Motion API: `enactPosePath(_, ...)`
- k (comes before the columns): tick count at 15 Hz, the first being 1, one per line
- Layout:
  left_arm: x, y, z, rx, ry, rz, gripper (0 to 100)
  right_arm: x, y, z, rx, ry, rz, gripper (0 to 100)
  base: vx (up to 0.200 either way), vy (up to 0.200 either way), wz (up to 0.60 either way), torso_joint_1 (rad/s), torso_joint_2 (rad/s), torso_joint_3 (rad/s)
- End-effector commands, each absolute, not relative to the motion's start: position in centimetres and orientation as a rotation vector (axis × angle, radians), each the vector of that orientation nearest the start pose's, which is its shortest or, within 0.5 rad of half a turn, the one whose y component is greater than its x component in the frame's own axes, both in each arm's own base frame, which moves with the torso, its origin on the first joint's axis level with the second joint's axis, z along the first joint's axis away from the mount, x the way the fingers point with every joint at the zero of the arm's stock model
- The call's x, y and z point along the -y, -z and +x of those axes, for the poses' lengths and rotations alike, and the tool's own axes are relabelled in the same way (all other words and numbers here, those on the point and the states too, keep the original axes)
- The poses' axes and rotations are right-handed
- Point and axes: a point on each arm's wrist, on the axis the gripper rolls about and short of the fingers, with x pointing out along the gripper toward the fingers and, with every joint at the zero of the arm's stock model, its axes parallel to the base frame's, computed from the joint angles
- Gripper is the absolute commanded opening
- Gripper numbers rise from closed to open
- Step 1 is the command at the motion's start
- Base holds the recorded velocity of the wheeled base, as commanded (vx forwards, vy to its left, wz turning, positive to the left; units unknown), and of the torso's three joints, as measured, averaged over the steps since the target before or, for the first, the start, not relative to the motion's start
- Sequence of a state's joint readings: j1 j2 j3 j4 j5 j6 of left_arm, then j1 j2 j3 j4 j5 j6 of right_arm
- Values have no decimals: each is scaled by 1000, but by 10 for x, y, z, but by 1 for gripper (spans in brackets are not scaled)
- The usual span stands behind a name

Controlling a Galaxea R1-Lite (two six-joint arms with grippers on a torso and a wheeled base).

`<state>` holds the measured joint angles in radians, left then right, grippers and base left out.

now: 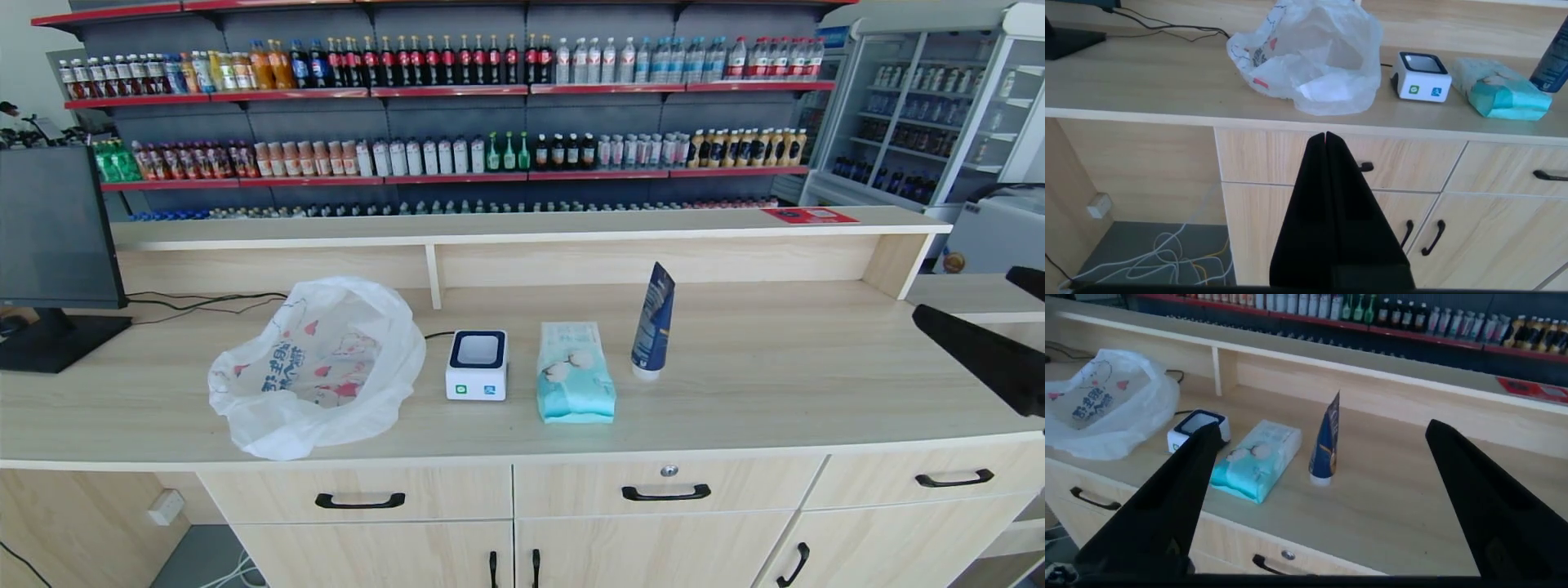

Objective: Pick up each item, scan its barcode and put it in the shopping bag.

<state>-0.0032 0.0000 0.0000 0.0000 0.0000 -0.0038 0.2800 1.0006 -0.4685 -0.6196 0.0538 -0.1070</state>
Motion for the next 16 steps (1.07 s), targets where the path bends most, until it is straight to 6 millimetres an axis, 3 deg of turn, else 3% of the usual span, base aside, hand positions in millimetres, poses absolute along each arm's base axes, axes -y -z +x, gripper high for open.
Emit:
enactPosePath(1,0,-75,-23,0,3,-5,0,-69,-216,165,2,-439,-103,100,0,0,0,0,0,0)
enactPosePath(5,0,-75,-23,0,3,-5,0,-92,-202,173,-76,-448,-63,100,0,0,0,0,0,0)
enactPosePath(9,0,-75,-23,0,3,-5,0,-98,-192,182,-133,-437,-40,100,0,0,0,0,0,0)
enactPosePath(14,0,-75,-23,0,3,-5,0,-133,-162,245,-190,-435,-34,100,0,0,0,0,0,0)
enactPosePath(16,0,-75,-23,0,3,-5,0,-149,-163,272,-156,-426,-5,100,0,0,0,0,0,0)
